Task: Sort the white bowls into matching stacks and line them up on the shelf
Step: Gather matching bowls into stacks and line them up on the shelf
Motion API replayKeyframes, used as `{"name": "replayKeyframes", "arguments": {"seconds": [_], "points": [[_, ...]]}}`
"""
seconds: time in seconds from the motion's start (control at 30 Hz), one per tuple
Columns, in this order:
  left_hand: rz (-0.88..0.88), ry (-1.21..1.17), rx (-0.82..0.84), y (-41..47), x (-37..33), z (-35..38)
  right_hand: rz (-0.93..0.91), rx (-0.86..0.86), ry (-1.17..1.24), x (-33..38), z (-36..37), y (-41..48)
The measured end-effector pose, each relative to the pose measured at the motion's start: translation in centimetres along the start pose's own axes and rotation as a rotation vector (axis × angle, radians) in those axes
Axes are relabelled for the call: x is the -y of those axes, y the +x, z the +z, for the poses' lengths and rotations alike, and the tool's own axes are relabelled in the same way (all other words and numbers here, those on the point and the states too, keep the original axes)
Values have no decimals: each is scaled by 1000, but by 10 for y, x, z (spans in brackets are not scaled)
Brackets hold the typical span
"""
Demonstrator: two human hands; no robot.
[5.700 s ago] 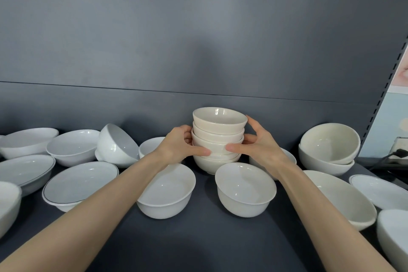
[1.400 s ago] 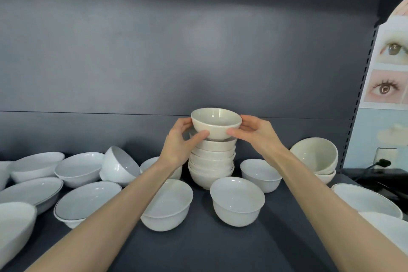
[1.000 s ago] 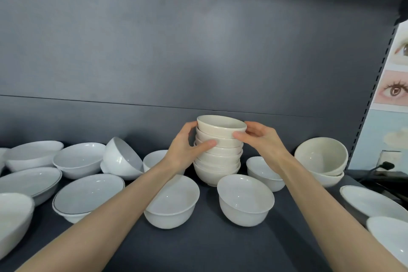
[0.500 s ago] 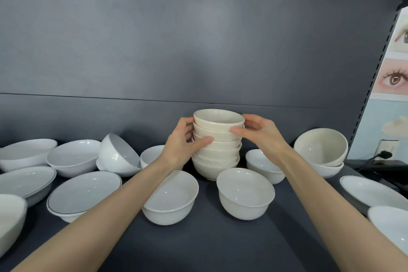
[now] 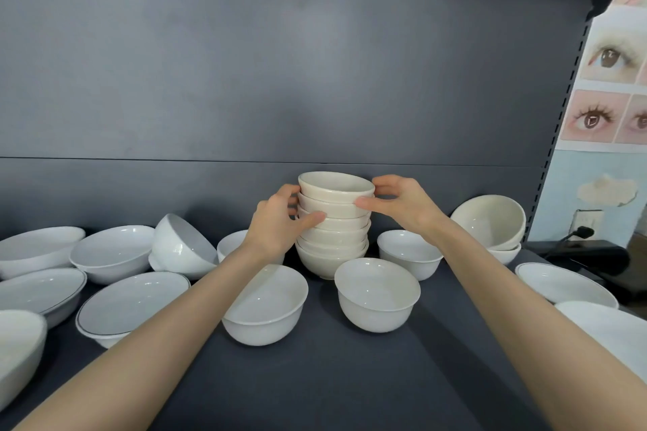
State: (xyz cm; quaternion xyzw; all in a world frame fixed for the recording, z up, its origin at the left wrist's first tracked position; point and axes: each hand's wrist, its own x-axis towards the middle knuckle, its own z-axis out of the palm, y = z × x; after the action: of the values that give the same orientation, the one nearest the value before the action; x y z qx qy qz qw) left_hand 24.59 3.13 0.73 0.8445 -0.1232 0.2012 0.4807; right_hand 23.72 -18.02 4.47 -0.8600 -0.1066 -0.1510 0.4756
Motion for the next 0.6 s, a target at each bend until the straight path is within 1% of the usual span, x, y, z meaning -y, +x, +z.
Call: {"name": "replayKeyframes", "arguments": {"seconds": [0.13, 0.23, 0.3, 0.43, 0.5, 0.6], "points": [[64, 232, -32, -11, -7, -5, -46, -22, -143, 3, -8, -8], [166, 401, -35, -21, -21, -6, -59, -45, -282, 4, -22, -18], [238, 465, -46, -28, -36, -6, -68, -74, -355, 4, -36, -25], [342, 474, -67, -48, -68, 9, -75, -132, -458, 2, -71, -48], [374, 446, -31, -60, -82, 22, -68, -154, -499, -3, -90, -66], [402, 361, 41, -82, -95, 51, -46, -167, -482, -20, -120, -97]]}}
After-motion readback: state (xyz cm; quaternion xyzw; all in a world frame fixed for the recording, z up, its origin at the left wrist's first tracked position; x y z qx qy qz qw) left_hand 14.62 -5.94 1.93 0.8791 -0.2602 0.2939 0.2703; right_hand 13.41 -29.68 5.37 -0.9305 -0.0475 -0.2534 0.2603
